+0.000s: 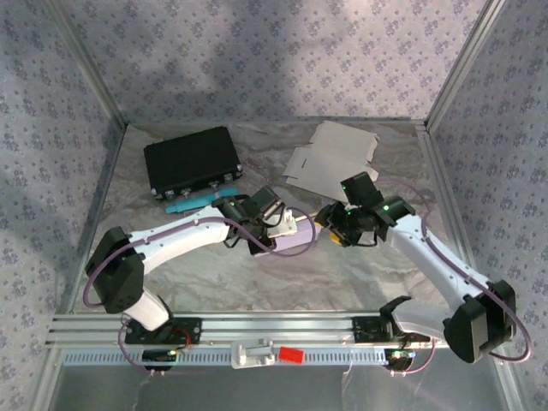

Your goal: Fold the paper box

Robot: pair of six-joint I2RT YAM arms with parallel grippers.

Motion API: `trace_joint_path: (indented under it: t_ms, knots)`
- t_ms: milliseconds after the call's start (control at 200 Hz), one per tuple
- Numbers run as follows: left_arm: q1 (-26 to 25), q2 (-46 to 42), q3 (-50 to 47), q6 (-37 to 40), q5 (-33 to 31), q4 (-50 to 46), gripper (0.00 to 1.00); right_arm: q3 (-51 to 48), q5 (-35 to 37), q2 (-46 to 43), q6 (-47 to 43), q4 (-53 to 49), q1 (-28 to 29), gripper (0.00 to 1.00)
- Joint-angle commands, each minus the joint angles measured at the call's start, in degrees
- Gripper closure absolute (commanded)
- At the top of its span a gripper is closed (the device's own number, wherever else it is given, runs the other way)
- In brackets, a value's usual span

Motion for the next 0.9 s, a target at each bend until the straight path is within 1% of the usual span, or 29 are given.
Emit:
trace_joint_path:
  t_ms: [0,115,225,265,360,410,475,530,615,670,740,780,830,864,899]
  knots:
    - [0.31,1.15,0.96,-0.43,1.76,-2.25,0.66,1.27,3.91,1.88,0.1,0.45,0.24,0.45]
    - [0.34,1.12,0.92,-0.56,1.7,-2.05,0.65,0.86,5.05,4.92,-0.24,-1.33,-0.37,0.5]
    - [0.33,1.06,0.88,-0.92,1.13,-1.76,0.61,0.68,4.92,7.8,-0.68,-4.99,-0.43,0.62]
    - [0.29,1.05,0.94,-1.1,0.9,-1.68,0.6,0.74,5.23,7.84,-0.73,-5.87,-0.17,0.65]
    - [0.5,1.08,0.87,-1.33,0.8,-1.4,0.61,1.22,5.48,6.4,-1.04,-5.14,0.18,0.64]
    - [0.64,1.2,0.88,-1.43,0.84,-1.3,0.65,2.3,5.79,5.91,-1.83,-4.91,0.2,0.63]
    - [0.94,1.14,0.88,-1.45,1.28,-1.19,0.71,4.71,5.55,5.88,-5.07,-5.07,-0.13,0.63]
    - [1.14,0.97,0.79,-1.29,1.69,-1.21,0.72,7.06,5.98,5.7,-9.53,-5.62,-0.34,0.64]
    - [1.53,0.62,0.61,-0.61,2.4,-1.04,0.73,10.24,7.46,4.15,-19.01,-6.39,-0.76,0.65]
    - [1.89,0.44,0.5,-0.19,3.13,-1.06,0.74,11.86,8.13,2.71,-26.82,-6.87,-1.23,0.65]
    - [2.2,0.17,0.44,0.38,3.91,-1.06,0.74,11.97,9.55,0.8,-39.43,-5.06,-2.06,0.65]
    - [2.36,0.2,0.48,0.64,4.22,-1.08,0.74,11.93,8.13,-0.02,-46.97,-2.94,-2.57,0.66]
    - [2.6,0.22,0.61,1.07,4.77,-1.26,0.74,11.03,6.22,-0.29,-54.97,-1.33,-3.19,0.7]
    - [2.75,0.27,0.68,1.26,4.88,-1.43,0.74,11.12,4.89,0.27,-59.34,-1.45,-3.63,0.72]
    - [2.93,0.33,0.7,1.48,5.19,-1.55,0.74,11.6,3.65,1.24,-63.04,-2.1,-4.03,0.72]
